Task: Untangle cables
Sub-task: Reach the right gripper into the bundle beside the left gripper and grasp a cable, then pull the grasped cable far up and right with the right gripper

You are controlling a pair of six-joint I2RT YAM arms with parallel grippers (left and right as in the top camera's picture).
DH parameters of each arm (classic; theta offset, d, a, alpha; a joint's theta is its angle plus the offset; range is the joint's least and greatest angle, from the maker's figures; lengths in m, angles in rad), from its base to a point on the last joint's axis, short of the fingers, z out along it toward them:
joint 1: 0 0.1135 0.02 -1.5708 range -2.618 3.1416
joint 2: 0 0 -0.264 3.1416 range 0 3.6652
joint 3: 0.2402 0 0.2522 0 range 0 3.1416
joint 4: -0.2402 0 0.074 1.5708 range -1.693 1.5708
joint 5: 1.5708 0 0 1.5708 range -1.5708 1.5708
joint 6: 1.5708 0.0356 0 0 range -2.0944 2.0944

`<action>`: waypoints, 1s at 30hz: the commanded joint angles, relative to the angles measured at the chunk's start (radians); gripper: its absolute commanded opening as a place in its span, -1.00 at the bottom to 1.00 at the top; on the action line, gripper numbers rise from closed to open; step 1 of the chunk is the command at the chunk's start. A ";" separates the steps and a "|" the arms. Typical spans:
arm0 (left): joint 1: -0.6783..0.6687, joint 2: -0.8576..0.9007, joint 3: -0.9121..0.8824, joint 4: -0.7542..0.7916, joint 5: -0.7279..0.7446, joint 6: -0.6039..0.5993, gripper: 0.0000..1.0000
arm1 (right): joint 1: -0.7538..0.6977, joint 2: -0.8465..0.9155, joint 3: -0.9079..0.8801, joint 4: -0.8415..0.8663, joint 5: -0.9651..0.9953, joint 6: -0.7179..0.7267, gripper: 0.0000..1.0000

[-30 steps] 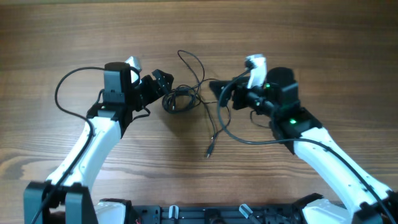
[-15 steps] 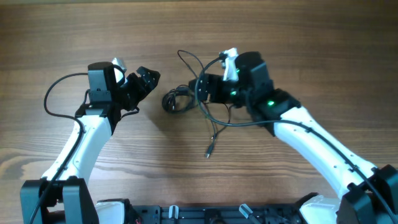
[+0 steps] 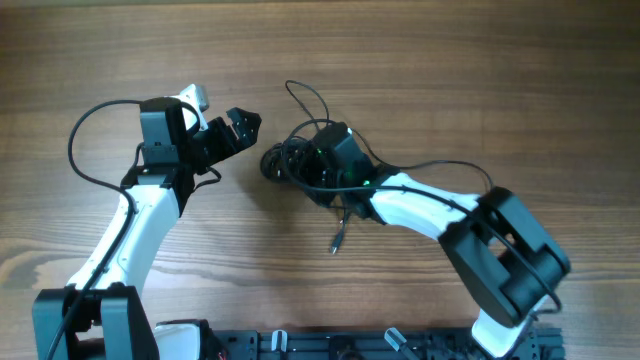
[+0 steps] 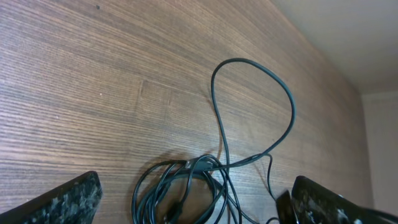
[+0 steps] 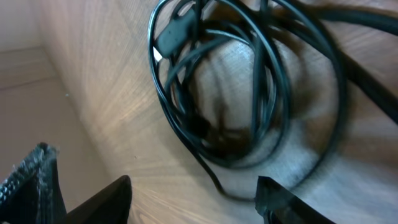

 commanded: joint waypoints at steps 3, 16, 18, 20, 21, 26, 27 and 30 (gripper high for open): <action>-0.004 0.009 -0.001 0.004 -0.006 0.036 0.99 | -0.006 0.053 0.004 0.029 0.087 0.034 -0.81; -0.130 0.010 -0.001 0.004 -0.006 0.188 0.88 | -0.134 -0.151 0.005 0.046 -0.296 -0.468 -0.91; -0.164 0.025 -0.001 0.004 -0.007 0.187 0.99 | -0.135 -0.264 0.005 0.047 -0.275 -0.570 -0.91; -0.168 0.043 -0.001 0.004 -0.007 0.178 0.98 | -0.135 -0.322 0.005 0.046 -0.250 -0.613 -0.91; -0.168 0.050 -0.001 0.004 -0.007 0.170 1.00 | -0.136 -0.347 0.005 0.046 -0.237 -0.629 -0.91; -0.168 0.117 -0.001 -0.023 0.045 0.104 1.00 | -0.136 -0.411 0.005 0.053 -0.098 -0.622 -0.91; -0.168 0.132 -0.001 -0.036 0.088 0.104 1.00 | -0.136 -0.410 0.005 0.061 -0.076 -0.580 -0.91; -0.168 0.148 -0.001 -0.063 0.163 0.105 1.00 | -0.136 -0.410 0.005 0.085 -0.070 -0.562 -0.91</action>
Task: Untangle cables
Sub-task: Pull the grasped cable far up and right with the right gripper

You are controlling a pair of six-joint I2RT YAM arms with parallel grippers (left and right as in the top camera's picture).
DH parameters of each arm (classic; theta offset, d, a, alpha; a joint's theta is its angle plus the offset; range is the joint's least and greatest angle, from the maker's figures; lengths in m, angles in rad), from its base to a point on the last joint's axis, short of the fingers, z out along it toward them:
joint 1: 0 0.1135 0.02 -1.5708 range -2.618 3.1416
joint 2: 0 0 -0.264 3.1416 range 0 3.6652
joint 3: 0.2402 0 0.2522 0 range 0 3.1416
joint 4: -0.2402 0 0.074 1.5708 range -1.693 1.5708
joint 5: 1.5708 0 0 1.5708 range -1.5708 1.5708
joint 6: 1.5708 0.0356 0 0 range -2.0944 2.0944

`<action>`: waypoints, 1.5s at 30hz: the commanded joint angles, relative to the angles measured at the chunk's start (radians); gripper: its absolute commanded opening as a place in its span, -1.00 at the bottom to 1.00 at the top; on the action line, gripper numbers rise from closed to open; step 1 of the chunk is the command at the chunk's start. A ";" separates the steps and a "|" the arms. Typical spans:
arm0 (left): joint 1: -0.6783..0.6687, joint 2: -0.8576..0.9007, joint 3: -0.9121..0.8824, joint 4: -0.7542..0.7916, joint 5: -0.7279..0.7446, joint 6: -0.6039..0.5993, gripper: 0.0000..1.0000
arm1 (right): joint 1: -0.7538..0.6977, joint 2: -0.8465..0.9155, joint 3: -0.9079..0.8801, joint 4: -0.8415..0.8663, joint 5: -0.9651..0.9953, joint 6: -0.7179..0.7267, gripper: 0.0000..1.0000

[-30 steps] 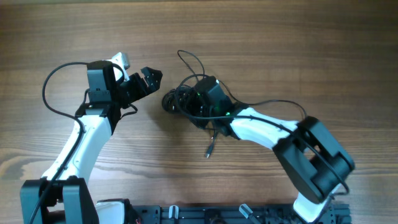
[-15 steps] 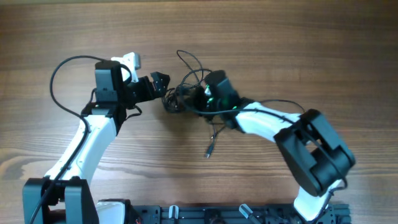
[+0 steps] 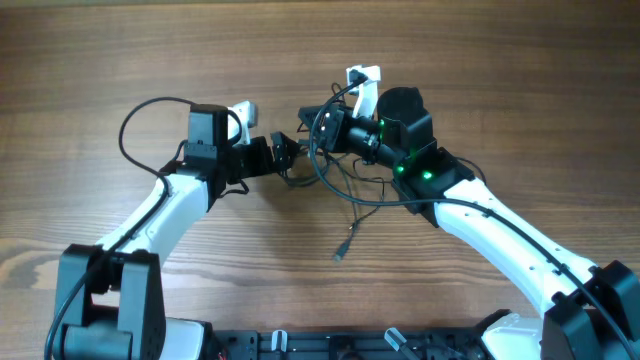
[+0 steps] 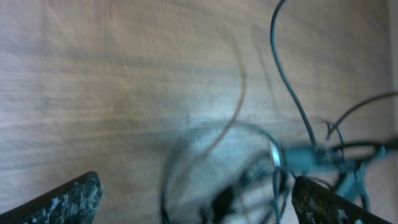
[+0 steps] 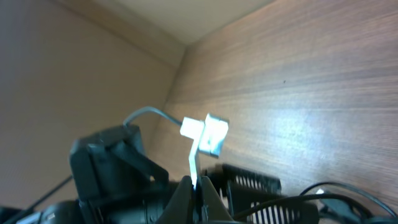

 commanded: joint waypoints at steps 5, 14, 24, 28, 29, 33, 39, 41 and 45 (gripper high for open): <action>-0.005 0.024 -0.001 -0.029 0.178 0.014 0.99 | 0.003 -0.013 0.005 0.067 0.019 0.021 -0.91; -0.018 0.072 -0.002 -0.018 0.110 0.013 -0.81 | -0.035 -0.013 0.005 0.323 -0.078 0.066 -0.92; 0.084 0.095 -0.002 -0.275 -0.459 -0.161 -0.92 | -0.504 -0.013 0.116 0.289 -0.058 -0.015 -0.91; 0.212 0.095 -0.002 -0.279 -0.457 -0.201 -0.66 | -0.731 -0.013 0.206 0.127 -0.062 -0.116 -0.91; 0.232 0.095 -0.002 -0.279 -0.451 -0.201 -0.56 | -0.775 -0.013 0.225 0.092 -0.061 -0.157 -0.91; 0.286 0.095 -0.002 -0.280 -0.381 -0.201 -0.56 | -0.926 -0.013 0.243 0.043 0.012 -0.249 -0.91; 0.286 0.095 -0.002 -0.283 -0.380 -0.312 -0.56 | -1.136 -0.013 0.243 0.021 0.216 -0.363 -0.91; 0.286 0.095 -0.002 -0.282 -0.380 -0.334 -0.56 | -1.199 -0.013 0.243 0.007 0.307 -0.438 -0.91; 0.286 0.095 -0.002 -0.284 -0.381 -0.370 -0.56 | -1.300 -0.005 0.243 -0.018 0.397 -0.577 -0.91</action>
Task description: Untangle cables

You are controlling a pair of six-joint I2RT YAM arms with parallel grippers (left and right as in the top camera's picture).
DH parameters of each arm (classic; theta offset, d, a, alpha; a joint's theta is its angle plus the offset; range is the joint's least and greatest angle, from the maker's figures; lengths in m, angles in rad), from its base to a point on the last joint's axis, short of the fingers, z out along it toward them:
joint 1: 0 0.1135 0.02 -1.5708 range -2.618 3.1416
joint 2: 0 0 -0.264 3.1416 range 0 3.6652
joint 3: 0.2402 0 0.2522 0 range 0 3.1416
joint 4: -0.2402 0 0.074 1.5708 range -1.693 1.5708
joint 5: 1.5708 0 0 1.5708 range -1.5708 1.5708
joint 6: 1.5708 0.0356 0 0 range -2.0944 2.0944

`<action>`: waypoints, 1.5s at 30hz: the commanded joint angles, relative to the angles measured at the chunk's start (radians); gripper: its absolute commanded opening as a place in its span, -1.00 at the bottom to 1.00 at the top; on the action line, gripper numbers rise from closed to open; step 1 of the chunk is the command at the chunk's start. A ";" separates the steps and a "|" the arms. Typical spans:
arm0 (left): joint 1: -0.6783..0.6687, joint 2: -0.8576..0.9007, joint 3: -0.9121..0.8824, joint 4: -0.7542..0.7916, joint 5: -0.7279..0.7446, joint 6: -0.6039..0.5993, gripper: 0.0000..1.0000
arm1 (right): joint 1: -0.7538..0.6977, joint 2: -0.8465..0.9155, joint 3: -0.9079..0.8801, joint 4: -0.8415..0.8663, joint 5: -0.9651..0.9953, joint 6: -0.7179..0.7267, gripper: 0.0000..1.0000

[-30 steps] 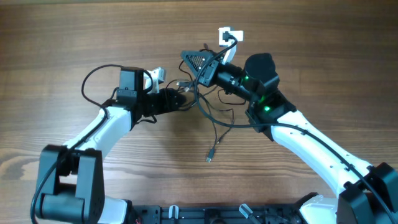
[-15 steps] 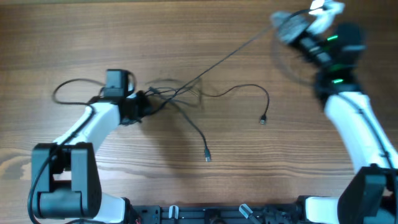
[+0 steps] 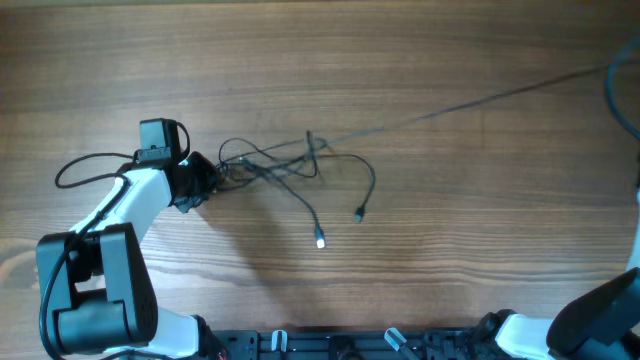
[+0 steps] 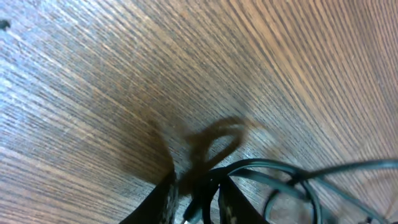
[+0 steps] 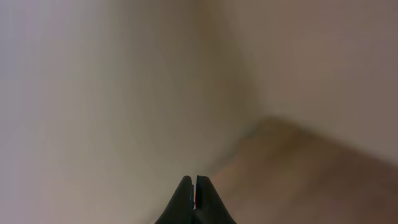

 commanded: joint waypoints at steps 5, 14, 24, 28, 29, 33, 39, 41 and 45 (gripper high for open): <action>0.011 0.016 -0.012 -0.001 -0.077 -0.270 -0.80 | -0.102 0.006 0.031 -0.106 0.166 -0.166 -0.91; -0.037 0.016 -0.012 0.060 -0.063 -0.268 -0.78 | 0.185 0.006 0.031 -0.440 -0.208 -0.111 -0.91; -0.089 0.016 -0.012 0.076 -0.066 -0.266 -0.71 | 0.608 0.156 -0.026 -0.698 0.065 0.039 -0.69; -0.090 0.016 -0.012 0.093 -0.066 -0.261 -0.63 | 0.715 0.243 -0.026 -0.620 -0.132 -0.108 0.25; -0.090 0.016 -0.012 0.094 -0.066 -0.261 -0.59 | 0.745 0.259 -0.026 -0.581 -0.130 -0.114 0.89; -0.090 0.016 -0.012 0.095 -0.066 -0.261 -0.41 | 0.812 0.293 -0.026 -0.430 -0.131 -0.212 0.99; -0.090 0.016 -0.012 0.094 -0.066 -0.260 -0.20 | 0.889 0.414 -0.026 -0.295 -0.158 -0.742 0.99; -0.090 0.016 -0.012 0.094 -0.066 -0.260 -0.20 | 0.894 0.464 -0.026 -0.253 -0.146 -0.829 0.96; -0.090 0.016 -0.012 0.094 -0.066 -0.261 -0.22 | 0.893 0.558 -0.025 -0.130 -0.136 -0.817 0.65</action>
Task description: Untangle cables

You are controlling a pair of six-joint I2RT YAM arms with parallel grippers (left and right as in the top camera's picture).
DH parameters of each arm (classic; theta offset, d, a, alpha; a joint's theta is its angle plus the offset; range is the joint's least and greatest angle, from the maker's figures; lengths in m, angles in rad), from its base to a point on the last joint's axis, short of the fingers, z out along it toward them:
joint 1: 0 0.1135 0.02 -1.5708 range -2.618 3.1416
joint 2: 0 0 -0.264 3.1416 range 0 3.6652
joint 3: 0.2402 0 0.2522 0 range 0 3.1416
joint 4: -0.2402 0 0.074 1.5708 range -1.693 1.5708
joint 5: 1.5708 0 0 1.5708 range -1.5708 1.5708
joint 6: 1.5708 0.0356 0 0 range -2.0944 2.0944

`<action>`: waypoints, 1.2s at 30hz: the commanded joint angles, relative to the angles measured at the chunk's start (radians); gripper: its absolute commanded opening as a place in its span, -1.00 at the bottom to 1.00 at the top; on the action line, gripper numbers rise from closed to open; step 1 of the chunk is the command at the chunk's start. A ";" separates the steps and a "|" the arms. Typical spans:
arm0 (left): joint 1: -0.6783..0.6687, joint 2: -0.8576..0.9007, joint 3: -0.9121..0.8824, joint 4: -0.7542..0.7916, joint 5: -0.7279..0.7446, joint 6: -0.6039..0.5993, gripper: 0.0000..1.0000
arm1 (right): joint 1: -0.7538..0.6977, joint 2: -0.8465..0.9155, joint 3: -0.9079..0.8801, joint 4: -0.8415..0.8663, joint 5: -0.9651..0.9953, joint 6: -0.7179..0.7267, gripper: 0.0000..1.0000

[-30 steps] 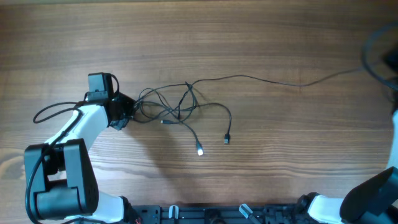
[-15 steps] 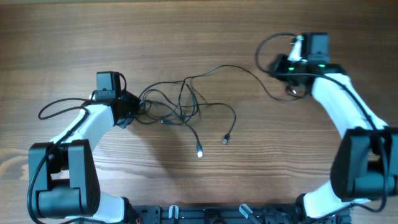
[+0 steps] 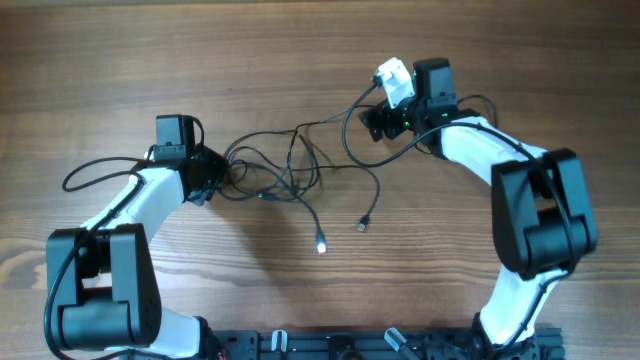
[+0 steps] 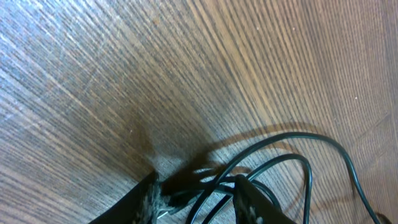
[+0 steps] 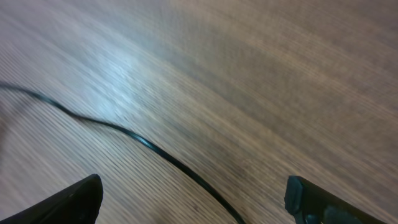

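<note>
Thin black cables (image 3: 300, 165) lie spread loosely over the wooden table (image 3: 120, 60), with two free plug ends (image 3: 320, 243) near the middle front. My left gripper (image 3: 217, 173) is at the tangle's left end. In the left wrist view its fingers (image 4: 147, 200) stand partly apart, with a plug and several cable strands (image 4: 292, 146) lying between them. My right gripper (image 3: 369, 122) is at the tangle's right end beside a cable loop (image 3: 350, 135). It is wide open (image 5: 196, 200) low over the wood, where one strand (image 5: 155, 149) runs across between its fingers.
Each arm's own grey lead (image 3: 90, 170) loops over the table beside it. The black rail (image 3: 330, 345) of the arm bases runs along the front edge. Bare wood lies behind and in front of the cables.
My right gripper was shut, out at the far right with a cable stretched taut; now it is back at the tangle's right end and open. My left fingers stand wider apart.
The cables lay in a tight coil, with my right gripper open over it and my left open nearby. Then both grippers were at the coil, the right one shut. Then the left held one end, the right far away. Now the cables lie spread out.
</note>
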 commanded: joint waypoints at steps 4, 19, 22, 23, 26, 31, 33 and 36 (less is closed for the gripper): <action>-0.006 0.013 -0.009 -0.002 0.001 0.000 -0.21 | -0.002 0.147 -0.001 0.064 -0.012 -0.070 0.32; -0.005 0.013 -0.028 -0.091 -0.230 0.055 -0.92 | -0.237 -0.448 0.036 -0.163 -0.013 0.373 -0.91; -0.004 0.013 -0.034 -0.068 -0.140 0.056 -0.92 | -0.267 -0.505 0.035 -0.303 -0.011 0.346 -0.91; -0.004 0.013 -0.034 -0.065 -0.120 0.056 -0.92 | -0.269 -0.509 0.035 -0.327 0.003 0.320 -0.91; -0.003 0.013 -0.044 -0.071 -0.169 0.056 -0.92 | -0.298 -0.510 0.035 -0.382 0.220 0.455 -0.91; -0.003 0.013 -0.055 -0.108 -0.235 0.055 -0.92 | -0.439 -0.509 0.030 -0.532 0.265 0.621 -0.91; -0.003 0.013 -0.056 -0.107 -0.235 0.055 -0.90 | -0.472 -0.500 0.019 -0.578 0.247 0.637 -0.84; -0.003 0.013 -0.056 -0.088 -0.234 0.051 -0.87 | -0.454 -0.457 -0.028 -0.600 0.072 0.533 -0.68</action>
